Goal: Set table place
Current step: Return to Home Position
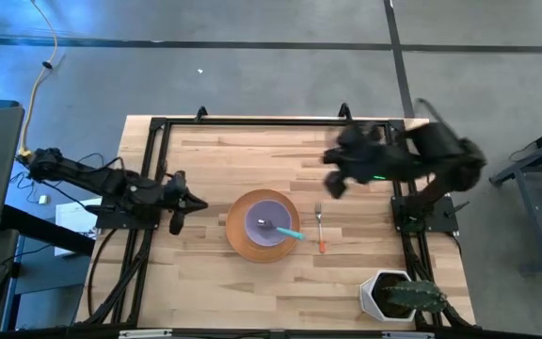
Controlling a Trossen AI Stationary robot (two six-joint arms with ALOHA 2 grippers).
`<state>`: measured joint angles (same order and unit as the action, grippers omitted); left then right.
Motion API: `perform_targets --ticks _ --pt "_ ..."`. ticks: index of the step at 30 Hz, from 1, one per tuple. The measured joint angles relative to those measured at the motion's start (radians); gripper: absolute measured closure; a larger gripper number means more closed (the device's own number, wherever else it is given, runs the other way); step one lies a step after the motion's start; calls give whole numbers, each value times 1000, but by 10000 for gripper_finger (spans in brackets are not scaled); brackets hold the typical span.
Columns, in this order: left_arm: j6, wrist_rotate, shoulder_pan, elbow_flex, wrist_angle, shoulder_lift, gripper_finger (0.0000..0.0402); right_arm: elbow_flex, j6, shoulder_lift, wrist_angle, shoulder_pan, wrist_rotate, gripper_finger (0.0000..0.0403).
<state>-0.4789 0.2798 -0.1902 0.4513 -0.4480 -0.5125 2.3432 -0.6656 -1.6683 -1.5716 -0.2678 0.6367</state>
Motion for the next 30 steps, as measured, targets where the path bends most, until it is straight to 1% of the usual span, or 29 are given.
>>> perform_targets --ticks 2,4,6,8,12,14,16,18,20,22,25,27,30 --pt "0 0 0 -49 12 67 389 -25 -21 59 3 -57 87 402" --pt "0 1 0 -97 58 129 397 -72 -46 115 1 -117 166 402" --pt "0 25 0 -150 75 194 399 -145 -87 168 2 -165 230 403" --pt "0 35 0 -201 126 245 397 -245 -148 221 2 -203 267 403" --pt "-24 45 1 -292 204 343 400 -520 -332 348 4 -258 318 403" --pt "-43 45 0 -328 209 383 400 -673 -440 422 35 -287 341 403" --pt "-63 45 0 -353 214 412 401 -834 -512 505 110 -320 366 403" --pt "-67 42 0 -362 212 431 401 -984 -521 593 248 -354 389 403" --pt "-52 34 0 -358 227 433 401 -1132 -468 689 427 -382 407 403" --pt "-44 40 0 -358 218 433 401 -1269 -377 784 629 -402 408 403" --pt "-48 45 0 -358 213 429 401 -1465 -177 914 961 -414 404 403" --pt "-49 45 0 -359 213 430 401 -1581 -33 994 1172 -411 378 403" --pt "-50 45 0 -359 213 430 401 -1715 142 1097 1432 -387 295 403"
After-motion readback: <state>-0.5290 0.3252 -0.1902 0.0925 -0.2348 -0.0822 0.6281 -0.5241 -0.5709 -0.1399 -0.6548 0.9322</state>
